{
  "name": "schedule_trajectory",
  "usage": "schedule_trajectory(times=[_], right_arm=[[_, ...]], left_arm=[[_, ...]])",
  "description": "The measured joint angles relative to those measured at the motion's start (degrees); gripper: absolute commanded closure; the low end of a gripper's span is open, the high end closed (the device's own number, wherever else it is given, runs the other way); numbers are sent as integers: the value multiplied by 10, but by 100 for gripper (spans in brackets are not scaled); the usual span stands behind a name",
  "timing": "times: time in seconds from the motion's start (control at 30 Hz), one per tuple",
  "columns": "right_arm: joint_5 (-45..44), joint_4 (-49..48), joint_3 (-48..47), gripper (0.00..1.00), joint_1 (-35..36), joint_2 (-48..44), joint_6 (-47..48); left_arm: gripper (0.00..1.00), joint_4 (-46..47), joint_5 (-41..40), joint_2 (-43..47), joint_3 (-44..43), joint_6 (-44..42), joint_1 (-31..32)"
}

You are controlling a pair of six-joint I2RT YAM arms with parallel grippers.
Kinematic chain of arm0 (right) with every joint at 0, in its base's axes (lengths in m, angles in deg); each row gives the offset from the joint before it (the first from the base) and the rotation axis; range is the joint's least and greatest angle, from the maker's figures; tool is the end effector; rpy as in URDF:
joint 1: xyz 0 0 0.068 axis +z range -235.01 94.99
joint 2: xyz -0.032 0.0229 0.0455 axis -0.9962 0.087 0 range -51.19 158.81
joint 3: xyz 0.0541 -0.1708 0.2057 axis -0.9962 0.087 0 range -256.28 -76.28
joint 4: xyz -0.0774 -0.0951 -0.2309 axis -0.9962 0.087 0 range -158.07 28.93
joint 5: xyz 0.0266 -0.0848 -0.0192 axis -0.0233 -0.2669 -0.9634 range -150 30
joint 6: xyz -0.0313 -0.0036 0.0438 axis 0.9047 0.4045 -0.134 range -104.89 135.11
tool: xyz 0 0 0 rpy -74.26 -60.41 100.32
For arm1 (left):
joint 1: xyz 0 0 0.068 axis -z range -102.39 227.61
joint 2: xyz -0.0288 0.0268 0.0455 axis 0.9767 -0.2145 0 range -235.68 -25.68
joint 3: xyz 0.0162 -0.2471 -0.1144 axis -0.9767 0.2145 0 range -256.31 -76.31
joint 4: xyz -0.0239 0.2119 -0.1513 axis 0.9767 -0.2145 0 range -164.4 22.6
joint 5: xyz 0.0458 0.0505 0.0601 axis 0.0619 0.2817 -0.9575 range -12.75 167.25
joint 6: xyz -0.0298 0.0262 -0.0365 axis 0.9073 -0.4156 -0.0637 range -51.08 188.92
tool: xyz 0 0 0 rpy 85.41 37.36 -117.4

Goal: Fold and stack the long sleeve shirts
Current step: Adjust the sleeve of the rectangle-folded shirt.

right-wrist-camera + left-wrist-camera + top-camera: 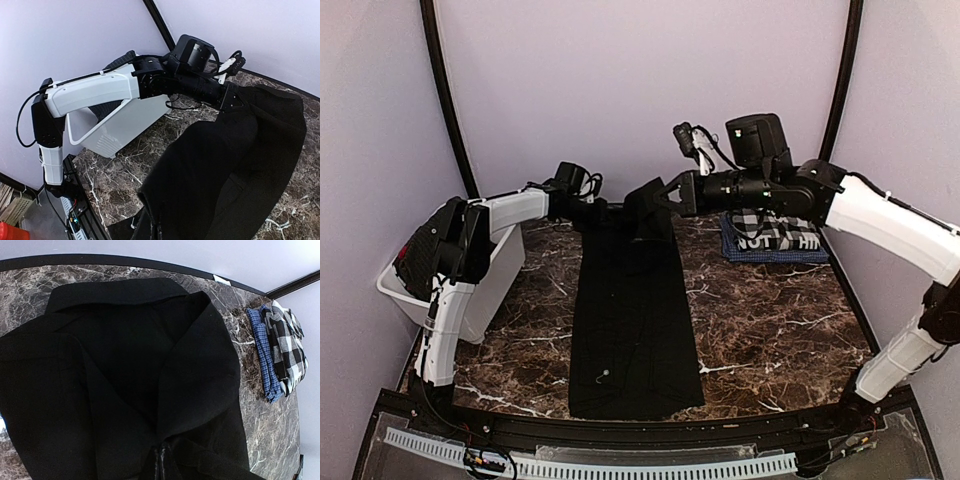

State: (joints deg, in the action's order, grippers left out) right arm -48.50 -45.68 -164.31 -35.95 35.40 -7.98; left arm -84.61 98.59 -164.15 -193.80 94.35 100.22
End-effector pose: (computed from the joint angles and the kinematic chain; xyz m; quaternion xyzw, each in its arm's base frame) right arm 0.2236 0.2687 0.4041 -0.2395 0.7860 0.3988 0.4071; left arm 0.5046 -0.2242 0.1906 0.0591 0.8857 -0.3269 0.3243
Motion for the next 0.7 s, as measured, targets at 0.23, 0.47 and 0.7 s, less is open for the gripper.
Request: schedule_trajectory(times=[0.23,0.47,0.7], right_arm=[[-48,28,61,100,-17,-7,-33],[-79,46,151,100,-45,-8,-74],[-69,42,214,100,-44,-9,-105]], left_arm=[[100,-13,-26,-1,-8,-10,-2],[86,-21,-36,-18,-45,-19,-3],[62,-27,-33,-36,-56,-18,-3]])
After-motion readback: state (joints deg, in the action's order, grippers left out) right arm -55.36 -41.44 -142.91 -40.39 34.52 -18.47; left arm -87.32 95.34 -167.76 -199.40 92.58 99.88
